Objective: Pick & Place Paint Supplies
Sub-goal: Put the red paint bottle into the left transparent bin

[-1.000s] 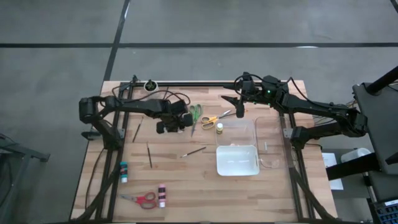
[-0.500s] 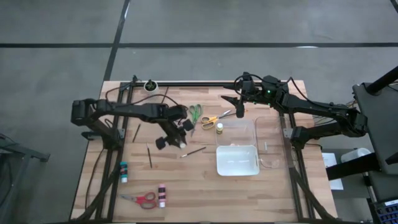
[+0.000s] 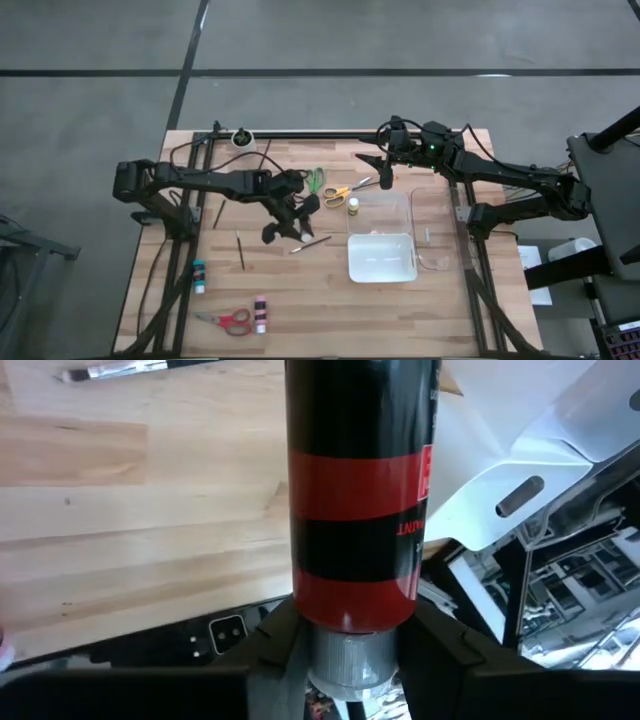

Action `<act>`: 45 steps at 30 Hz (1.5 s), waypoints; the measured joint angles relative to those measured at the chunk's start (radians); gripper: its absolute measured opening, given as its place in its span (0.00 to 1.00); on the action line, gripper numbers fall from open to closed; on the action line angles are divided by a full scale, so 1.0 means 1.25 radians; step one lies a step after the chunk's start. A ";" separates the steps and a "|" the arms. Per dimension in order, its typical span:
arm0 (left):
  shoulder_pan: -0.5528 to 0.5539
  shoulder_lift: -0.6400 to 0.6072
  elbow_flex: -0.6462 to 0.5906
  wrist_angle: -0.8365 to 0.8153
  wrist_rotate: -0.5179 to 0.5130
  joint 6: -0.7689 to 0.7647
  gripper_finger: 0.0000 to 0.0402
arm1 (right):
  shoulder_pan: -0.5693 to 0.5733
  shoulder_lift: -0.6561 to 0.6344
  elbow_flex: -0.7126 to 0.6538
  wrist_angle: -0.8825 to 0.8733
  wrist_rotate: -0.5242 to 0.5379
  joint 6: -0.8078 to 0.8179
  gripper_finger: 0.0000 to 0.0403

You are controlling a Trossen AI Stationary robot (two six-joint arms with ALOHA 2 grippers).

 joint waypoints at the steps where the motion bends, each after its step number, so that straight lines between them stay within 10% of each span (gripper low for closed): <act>1: -0.001 0.000 0.000 0.004 0.000 -0.004 0.29 | 0.000 0.000 0.000 0.000 0.000 0.000 0.54; 45: -0.003 0.000 -0.001 0.029 -0.003 -0.068 0.29 | 0.000 0.000 0.000 0.000 0.000 0.000 0.54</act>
